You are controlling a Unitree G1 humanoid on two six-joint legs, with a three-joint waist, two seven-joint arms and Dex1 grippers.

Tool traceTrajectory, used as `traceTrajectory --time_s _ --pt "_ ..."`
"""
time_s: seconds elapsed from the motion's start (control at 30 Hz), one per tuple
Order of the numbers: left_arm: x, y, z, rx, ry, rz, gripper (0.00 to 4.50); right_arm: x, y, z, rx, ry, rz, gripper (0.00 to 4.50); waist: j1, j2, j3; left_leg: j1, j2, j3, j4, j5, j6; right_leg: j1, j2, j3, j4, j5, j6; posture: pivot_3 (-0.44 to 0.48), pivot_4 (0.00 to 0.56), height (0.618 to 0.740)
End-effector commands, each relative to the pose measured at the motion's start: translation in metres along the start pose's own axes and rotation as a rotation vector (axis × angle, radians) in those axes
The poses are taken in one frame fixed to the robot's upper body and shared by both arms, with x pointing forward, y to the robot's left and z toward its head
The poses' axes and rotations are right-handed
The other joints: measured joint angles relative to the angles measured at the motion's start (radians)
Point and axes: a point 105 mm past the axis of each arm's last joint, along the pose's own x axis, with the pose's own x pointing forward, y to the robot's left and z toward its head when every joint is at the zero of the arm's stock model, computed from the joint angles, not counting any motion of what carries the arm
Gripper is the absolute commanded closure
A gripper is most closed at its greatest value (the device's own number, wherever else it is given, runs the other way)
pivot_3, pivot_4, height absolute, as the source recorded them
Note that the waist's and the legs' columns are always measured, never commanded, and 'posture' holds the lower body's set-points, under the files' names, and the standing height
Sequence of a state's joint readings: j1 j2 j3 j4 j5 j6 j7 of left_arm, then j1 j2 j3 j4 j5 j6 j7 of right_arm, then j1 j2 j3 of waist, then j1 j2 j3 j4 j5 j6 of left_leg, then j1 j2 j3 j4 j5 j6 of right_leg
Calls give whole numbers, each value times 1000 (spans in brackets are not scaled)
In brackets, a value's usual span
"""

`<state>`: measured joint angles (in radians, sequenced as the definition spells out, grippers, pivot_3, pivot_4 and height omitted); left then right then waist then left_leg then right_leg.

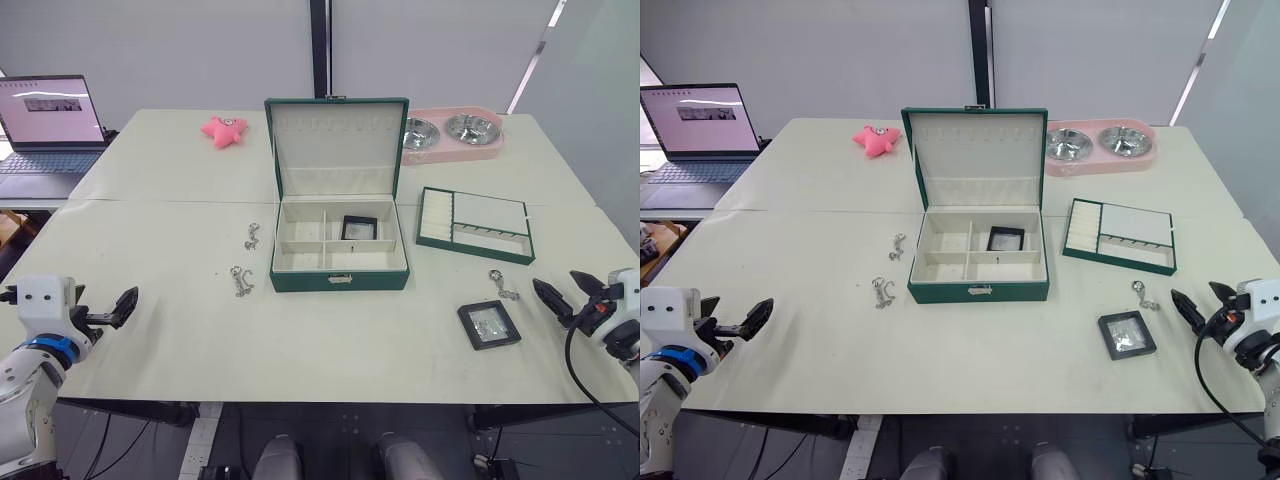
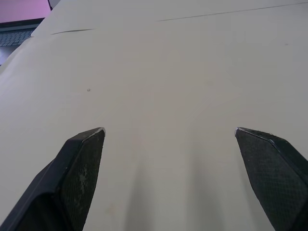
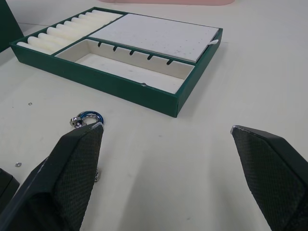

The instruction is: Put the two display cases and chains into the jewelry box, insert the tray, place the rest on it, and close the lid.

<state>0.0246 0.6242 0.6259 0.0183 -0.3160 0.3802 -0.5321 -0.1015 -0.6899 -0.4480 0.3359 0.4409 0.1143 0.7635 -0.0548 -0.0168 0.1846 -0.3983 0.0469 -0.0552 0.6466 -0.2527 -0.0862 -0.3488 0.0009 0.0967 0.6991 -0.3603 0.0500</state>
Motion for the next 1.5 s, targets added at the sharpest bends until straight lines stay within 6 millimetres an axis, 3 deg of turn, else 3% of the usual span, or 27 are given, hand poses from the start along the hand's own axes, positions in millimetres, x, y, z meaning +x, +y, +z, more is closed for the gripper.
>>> traceTrajectory --time_s 0.03,0.13,0.23,0.43,0.57,0.7,0.87,1.03,1.5 --pt "1 -4 18 18 -60 -17 26 3 3 24 -35 -73 21 0 0 0 0 0 0 0 0 0 0 0 0 0 0 0 0 0 150 740" --pt "2 -8 22 13 -76 -16 26 7 16 37 -47 -96 93 0 0 0 0 0 0 0 0 0 0 0 0 0 0 0 0 0 150 740" --pt "4 -19 27 0 -97 -34 26 14 42 51 -54 -113 222 0 0 0 0 0 0 0 0 0 0 0 0 0 0 0 0 0 150 740" --pt "7 -40 32 -37 -132 -56 26 24 126 80 -82 -130 560 0 0 0 0 0 0 -1 0 0 0 0 0 -1 1 0 0 0 150 740" --pt "12 -62 24 -84 -129 -78 26 25 198 88 -98 -154 822 0 2 0 0 -1 0 -1 0 0 0 0 0 -1 0 0 0 0 150 740" --pt "18 -88 18 -127 -129 -112 26 30 237 90 -116 -181 937 0 5 -1 -1 -1 0 -2 1 0 0 0 0 -1 0 0 0 0 150 740" --pt "23 -118 16 -153 -139 -146 26 43 257 81 -194 -173 988 0 8 -2 -1 -1 0 -2 1 0 0 0 0 -1 0 0 0 0 150 740" --pt "25 -140 14 -168 -145 -173 26 50 276 89 -204 -212 1031 0 6 -2 -1 -1 0 -2 1 0 0 -1 0 -1 0 0 0 0 150 740" --pt "34 -173 10 -141 -103 -152 26 52 301 98 -202 -250 1088 0 8 -2 -1 -1 0 -2 1 0 0 -1 0 -1 0 0 0 0 150 740"
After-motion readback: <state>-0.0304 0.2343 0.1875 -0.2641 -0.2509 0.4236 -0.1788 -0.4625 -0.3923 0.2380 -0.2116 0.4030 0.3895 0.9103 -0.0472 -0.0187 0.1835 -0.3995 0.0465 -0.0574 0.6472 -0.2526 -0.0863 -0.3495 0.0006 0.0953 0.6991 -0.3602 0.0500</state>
